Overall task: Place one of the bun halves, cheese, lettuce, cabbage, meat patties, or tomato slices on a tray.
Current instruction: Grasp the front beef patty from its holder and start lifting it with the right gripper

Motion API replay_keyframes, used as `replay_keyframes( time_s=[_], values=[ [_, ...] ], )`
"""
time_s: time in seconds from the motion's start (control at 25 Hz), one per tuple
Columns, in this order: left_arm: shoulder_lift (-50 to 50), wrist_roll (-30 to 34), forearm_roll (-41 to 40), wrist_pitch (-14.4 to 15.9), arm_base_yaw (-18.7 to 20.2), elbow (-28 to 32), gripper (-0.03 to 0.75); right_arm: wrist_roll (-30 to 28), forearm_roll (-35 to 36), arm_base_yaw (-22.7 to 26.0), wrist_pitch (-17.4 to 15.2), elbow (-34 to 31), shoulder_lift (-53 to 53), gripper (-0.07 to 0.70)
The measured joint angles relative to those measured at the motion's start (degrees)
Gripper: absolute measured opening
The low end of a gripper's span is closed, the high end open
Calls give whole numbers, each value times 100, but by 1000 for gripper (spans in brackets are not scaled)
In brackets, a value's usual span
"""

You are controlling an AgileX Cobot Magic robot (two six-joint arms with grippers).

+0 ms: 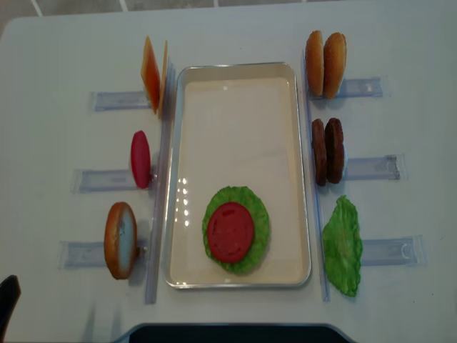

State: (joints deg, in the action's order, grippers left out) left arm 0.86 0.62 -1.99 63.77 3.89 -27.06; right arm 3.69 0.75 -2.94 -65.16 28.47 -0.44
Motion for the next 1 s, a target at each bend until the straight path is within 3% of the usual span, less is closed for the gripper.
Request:
replay_keyframes(
  time_s=[1.0],
  values=[
    [0, 0, 0, 0, 0, 0, 377, 0, -6, 0, 0, 0, 0, 524]
  ],
)
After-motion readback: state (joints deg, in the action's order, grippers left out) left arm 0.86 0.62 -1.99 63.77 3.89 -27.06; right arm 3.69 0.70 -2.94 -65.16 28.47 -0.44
